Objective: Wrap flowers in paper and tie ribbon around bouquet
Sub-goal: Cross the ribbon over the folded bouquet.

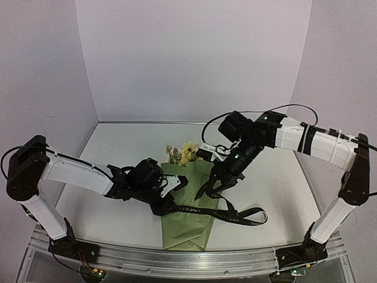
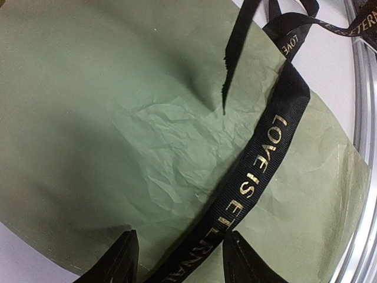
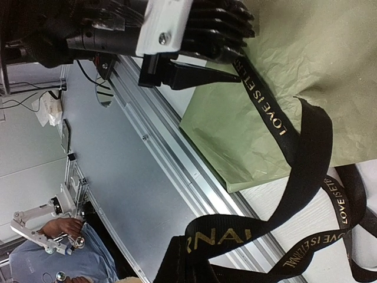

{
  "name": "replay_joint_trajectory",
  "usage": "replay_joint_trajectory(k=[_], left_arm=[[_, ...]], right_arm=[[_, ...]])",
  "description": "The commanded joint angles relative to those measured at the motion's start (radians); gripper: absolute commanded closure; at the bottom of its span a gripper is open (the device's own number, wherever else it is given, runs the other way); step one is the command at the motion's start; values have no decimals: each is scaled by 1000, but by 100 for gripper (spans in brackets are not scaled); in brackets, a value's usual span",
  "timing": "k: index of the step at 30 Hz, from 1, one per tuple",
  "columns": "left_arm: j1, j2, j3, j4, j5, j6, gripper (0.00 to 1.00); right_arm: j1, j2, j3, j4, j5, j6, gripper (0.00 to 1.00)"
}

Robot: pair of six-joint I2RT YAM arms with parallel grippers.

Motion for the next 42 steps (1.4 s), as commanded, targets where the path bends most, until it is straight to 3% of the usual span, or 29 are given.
replay_joint_trajectory(k=[1,7,9,14,21,30,38,42], left_arm=[[-11,-17,10,24,5,-1,48],[-18,6,7,23,-6,-11,48],[-18,20,12,26,-13,-12,55],[-19,24,25,45,-45,-24,83],[-13,7,20,128,-62,-48,100],[78,-58,-24,238,40,-126,100],[108,-64,-23,266,100,-134,100],[110,-81,-26,273,112,-132,100]], right_arm=[[4,-40,64,-2,-27,-10,100],[4,-38,90,-2,-62,-1,100],[5,-37,96,-1,-79,2,100],[7,-31,97,4,-139,5,100],[21,4,91,58,-268,33,100],[38,72,60,166,-362,104,100],[39,186,29,290,-322,177,100],[39,251,34,296,-221,185,100]])
